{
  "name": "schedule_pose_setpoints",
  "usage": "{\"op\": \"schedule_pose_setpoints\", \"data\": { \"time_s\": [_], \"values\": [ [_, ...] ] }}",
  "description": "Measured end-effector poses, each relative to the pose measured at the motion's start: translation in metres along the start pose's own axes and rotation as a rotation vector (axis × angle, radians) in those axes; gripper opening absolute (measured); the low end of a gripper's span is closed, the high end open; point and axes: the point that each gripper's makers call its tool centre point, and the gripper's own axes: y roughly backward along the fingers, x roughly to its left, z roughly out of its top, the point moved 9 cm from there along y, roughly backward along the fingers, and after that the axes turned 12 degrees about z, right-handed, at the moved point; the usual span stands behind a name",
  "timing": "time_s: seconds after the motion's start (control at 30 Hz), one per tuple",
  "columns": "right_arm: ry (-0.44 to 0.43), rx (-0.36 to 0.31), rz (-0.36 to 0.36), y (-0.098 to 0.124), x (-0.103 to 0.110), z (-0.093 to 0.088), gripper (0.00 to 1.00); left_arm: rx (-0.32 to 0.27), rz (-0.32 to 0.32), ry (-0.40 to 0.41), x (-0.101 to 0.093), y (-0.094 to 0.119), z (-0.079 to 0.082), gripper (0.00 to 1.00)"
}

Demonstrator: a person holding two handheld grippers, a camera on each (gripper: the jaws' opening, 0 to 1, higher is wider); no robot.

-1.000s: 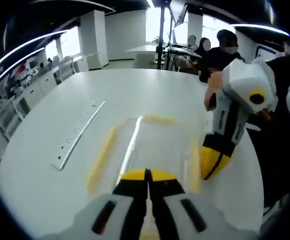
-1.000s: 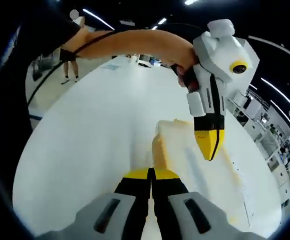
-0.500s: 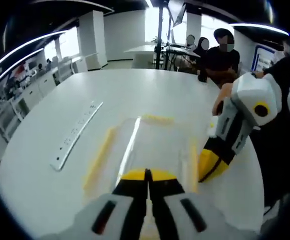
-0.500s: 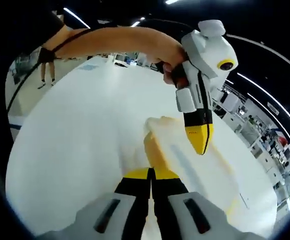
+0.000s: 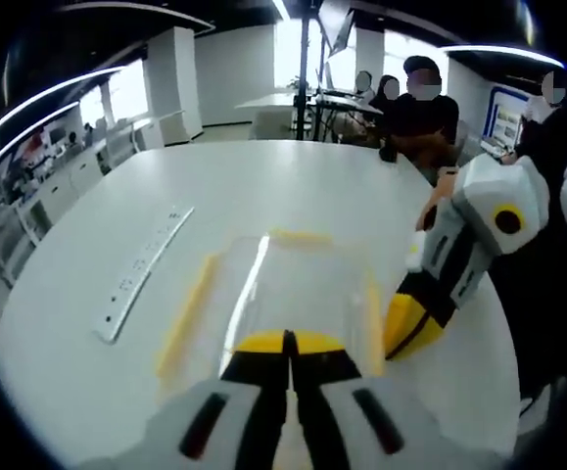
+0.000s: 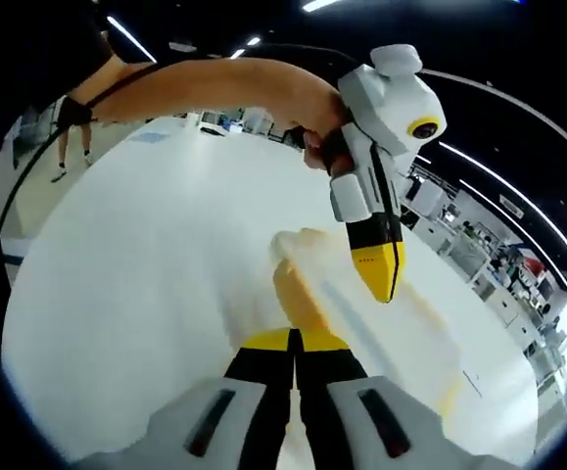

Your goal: Snap each plastic latch of the storage box into its locked position after aligning the lid with the box until every specified latch is closed and the lid sits flush.

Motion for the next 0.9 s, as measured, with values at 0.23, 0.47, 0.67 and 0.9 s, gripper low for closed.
{"op": "schedule_pose_setpoints", "data": {
  "time_s": [0.23,0.47,0.67,0.9],
  "values": [
    [0.044,0.003,-0.034,-0.0036,0.0038,0.0015,0.0,-0.033,-0.009,0.013,0.0009,0.0007,-0.004,0.0],
    [0.04,0.0,-0.038,-0.0038,0.0028,0.0021,0.0,-0.004,0.001,-0.002,-0.0007,0.0014,-0.0017,0.0],
    [0.02,0.003,-0.008,-0.0062,0.0,0.0013,0.0,0.005,-0.012,0.006,-0.0026,0.0028,-0.0016,0.0],
    [0.028,0.002,-0.015,-0.0068,0.0006,0.0012,0.0,0.005,-0.018,0.012,-0.0047,0.0044,-0.0025,0.0]
  ]
}}
